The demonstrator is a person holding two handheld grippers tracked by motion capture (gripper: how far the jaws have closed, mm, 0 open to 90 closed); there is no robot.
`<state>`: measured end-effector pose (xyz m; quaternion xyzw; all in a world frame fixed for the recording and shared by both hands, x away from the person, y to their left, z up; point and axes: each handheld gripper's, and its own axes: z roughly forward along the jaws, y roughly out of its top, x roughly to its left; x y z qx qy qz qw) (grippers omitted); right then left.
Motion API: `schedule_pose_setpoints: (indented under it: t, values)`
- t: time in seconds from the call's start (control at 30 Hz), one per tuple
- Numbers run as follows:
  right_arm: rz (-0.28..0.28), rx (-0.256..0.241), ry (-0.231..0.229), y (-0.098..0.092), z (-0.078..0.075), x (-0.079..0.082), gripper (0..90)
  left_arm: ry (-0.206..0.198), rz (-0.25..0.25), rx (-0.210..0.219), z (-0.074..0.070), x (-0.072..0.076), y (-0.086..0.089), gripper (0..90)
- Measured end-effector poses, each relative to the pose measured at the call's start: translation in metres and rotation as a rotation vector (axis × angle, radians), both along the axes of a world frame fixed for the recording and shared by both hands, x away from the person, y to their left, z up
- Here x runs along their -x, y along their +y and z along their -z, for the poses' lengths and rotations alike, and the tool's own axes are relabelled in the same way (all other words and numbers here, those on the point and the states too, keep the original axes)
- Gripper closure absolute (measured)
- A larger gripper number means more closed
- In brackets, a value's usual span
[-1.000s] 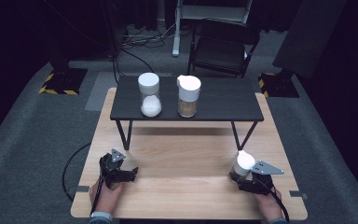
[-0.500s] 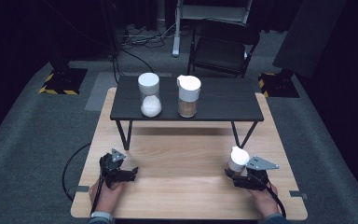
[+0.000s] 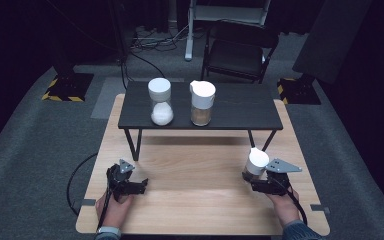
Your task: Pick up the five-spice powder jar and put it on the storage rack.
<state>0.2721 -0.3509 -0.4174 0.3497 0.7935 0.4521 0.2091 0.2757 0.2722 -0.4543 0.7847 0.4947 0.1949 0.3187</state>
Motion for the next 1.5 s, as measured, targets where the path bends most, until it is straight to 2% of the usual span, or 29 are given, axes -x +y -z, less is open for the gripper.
schedule_pose_setpoints:
  t: [0.2, 1.5]
  values:
    - [0.001, -0.001, -0.023, 0.003, -0.012, -0.003, 30.2, -0.001, -0.003, 0.001, 0.0, 0.0, 0.0, 0.1]
    - [-0.016, -0.032, -0.078, 0.02, -0.084, -0.012, 30.2, -0.003, -0.004, 0.002, 0.001, 0.001, 0.001, 0.1]
